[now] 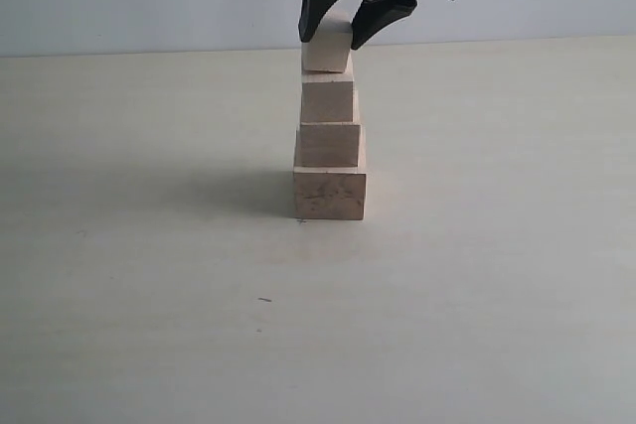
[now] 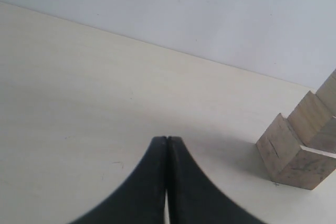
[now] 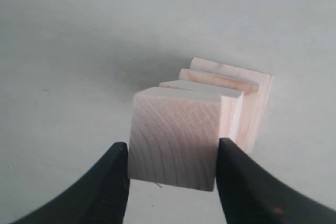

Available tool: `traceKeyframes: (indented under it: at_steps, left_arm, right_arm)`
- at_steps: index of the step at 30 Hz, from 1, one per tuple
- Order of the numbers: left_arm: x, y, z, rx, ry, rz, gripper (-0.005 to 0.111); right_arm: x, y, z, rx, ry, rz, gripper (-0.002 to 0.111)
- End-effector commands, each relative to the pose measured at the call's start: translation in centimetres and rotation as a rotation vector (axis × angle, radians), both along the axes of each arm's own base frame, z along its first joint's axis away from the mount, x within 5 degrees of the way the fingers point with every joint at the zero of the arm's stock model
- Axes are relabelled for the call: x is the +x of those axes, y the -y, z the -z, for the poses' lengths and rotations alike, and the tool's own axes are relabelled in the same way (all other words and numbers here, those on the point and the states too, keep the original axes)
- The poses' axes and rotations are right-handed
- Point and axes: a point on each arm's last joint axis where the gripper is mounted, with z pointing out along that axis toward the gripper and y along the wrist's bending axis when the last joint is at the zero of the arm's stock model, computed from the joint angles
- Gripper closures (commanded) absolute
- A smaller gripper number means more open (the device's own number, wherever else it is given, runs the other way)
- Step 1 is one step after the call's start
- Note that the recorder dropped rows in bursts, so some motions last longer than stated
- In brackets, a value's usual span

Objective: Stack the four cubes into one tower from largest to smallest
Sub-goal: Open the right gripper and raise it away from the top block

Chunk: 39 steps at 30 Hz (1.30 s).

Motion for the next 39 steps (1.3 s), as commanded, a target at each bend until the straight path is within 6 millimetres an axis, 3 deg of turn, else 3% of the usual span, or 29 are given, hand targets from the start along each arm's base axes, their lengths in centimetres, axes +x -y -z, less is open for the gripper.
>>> traceKeyframes:
  at_steps: [1, 10, 21, 29, 39]
  left_arm:
    - [-0.06, 0.00, 0.08, 0.001, 0.002, 0.002, 0.107]
    - [-0.06, 0.00, 0.08, 0.001, 0.002, 0.002, 0.107]
    - [-0.06, 0.00, 0.08, 0.001, 0.002, 0.002, 0.107]
    - [-0.06, 0.00, 0.08, 0.001, 0.002, 0.002, 0.107]
    - [-0.06, 0.00, 0.08, 0.001, 0.002, 0.002, 0.107]
  right_arm:
    - [-0.02, 0.07, -0.56, 0.008, 0.019, 0.006, 0.084]
    - [-0.09, -0.11, -0.61, 0.030, 0.011, 0.005, 0.064]
    - [-0.19, -0.36, -0.69, 0.060, -0.002, 0.004, 0.064]
    - [-0.15, -0.25, -0.65, 0.046, 0.006, -0.002, 0.053]
    - [-0.18, -0.20, -0.74, 0.042, 0.010, -0.002, 0.053]
